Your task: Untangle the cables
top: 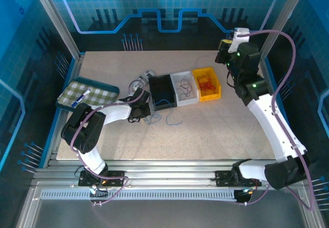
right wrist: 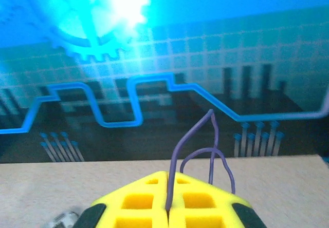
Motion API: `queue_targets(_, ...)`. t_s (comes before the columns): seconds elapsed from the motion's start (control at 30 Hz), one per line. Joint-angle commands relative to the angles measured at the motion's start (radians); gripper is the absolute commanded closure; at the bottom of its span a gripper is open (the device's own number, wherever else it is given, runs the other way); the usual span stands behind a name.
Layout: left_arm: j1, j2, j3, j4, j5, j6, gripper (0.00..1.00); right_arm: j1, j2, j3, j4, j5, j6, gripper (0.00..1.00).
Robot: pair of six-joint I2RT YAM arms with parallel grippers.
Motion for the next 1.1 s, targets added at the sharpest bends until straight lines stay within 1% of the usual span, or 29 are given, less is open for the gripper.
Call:
queue_targets(0.0, -0.004, 0.001, -0.015, 0.024, -0.044, 0.003, 1.0, 0.032, 0.095, 0.082, 0.014, -0.092, -0.029, 1.0)
queue_targets(0.1, -0.005, 0.002, -0.014, 0.019, -0.051, 0.002, 1.0, 0.049, 0.193, 0.142, 0.011, -0.13, -0.02, 1.0)
queue_targets(0.23, -0.008, -0.012, -0.018, 0.014, -0.064, -0.001, 1.0, 0.055, 0.296, 0.193, 0.005, -0.104, -0.029, 1.0)
queue_targets(0.33, -0.013, -0.022, -0.021, 0.006, -0.079, -0.002, 1.0, 0.058, 0.332, 0.198, -0.012, -0.109, -0.029, 1.0)
queue_targets(0.4, -0.014, -0.03, -0.028, 0.007, -0.085, 0.0, 1.0, 0.061, 0.331, 0.177, 0.002, -0.13, -0.029, 1.0)
queue_targets(0.57, -0.014, -0.032, -0.032, 0.009, -0.087, 0.002, 1.0, 0.073, 0.314, 0.16, 0.014, -0.106, -0.044, 1.0)
queue_targets(0.7, -0.014, -0.02, -0.023, 0.005, -0.08, 0.005, 1.0, 0.074, 0.296, 0.207, 0.029, -0.085, -0.07, 1.0)
queue_targets(0.87, -0.014, -0.018, -0.021, 0.006, -0.083, -0.001, 1.0, 0.073, 0.282, 0.264, 0.034, -0.098, -0.093, 1.0)
queue_targets(1.07, -0.014, -0.01, -0.018, 0.005, -0.083, -0.003, 1.0, 0.075, 0.269, 0.272, 0.045, -0.107, -0.086, 1.0)
